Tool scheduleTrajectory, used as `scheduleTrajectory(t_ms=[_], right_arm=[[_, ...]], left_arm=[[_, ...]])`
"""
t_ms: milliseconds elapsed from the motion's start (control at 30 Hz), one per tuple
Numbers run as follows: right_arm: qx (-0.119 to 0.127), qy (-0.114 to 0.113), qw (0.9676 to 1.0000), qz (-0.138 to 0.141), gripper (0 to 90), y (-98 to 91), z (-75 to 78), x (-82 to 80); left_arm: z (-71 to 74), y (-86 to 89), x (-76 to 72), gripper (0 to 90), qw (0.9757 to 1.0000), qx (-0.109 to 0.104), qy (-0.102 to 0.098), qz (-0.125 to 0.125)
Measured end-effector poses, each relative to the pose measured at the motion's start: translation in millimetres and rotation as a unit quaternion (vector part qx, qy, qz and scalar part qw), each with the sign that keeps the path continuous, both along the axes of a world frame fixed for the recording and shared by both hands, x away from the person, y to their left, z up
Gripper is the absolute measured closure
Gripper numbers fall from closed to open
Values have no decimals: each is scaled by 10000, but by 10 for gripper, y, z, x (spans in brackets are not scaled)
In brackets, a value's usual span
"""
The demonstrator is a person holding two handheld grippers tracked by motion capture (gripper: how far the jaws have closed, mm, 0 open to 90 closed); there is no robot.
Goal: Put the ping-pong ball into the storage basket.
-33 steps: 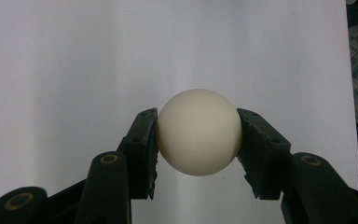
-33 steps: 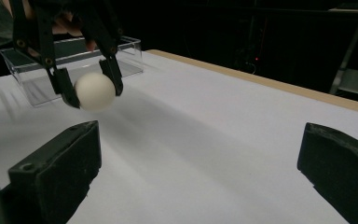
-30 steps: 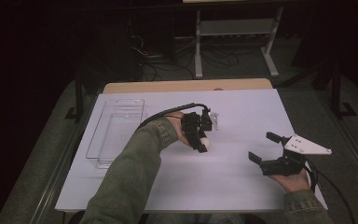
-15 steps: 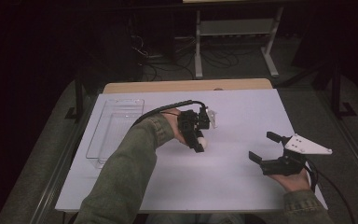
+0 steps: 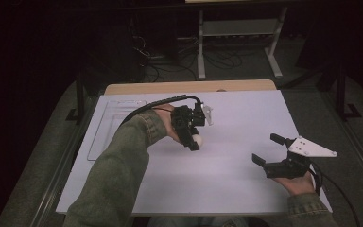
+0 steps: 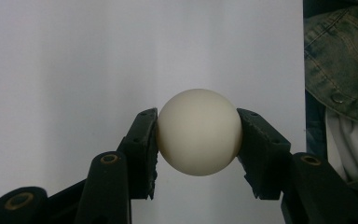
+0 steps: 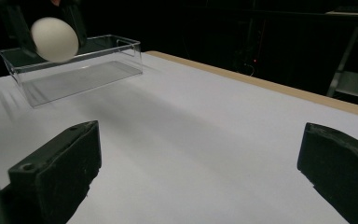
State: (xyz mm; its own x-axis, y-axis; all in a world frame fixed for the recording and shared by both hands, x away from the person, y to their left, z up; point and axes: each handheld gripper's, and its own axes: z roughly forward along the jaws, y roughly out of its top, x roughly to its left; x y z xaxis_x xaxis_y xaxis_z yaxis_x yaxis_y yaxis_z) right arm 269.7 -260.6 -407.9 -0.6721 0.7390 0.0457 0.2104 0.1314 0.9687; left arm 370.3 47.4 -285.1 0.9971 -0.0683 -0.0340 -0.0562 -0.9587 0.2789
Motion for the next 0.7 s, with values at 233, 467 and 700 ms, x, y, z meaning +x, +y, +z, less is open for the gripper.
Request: scheduleTrajectory(t_ms=[233,467,700], right_arm=[[-11,4,10000,-5,0,2,1,-6],[-22,-1,10000,-3,0,-1,2,-14],[-66,50,10000,13,0,13,-15,-7]], left_arm=[[158,34,-33,511,9998,154,-92,-14],[244,96,-52,511,9996,252,-100,-5],[310,185,-87,511,9991,410,-90,-22]])
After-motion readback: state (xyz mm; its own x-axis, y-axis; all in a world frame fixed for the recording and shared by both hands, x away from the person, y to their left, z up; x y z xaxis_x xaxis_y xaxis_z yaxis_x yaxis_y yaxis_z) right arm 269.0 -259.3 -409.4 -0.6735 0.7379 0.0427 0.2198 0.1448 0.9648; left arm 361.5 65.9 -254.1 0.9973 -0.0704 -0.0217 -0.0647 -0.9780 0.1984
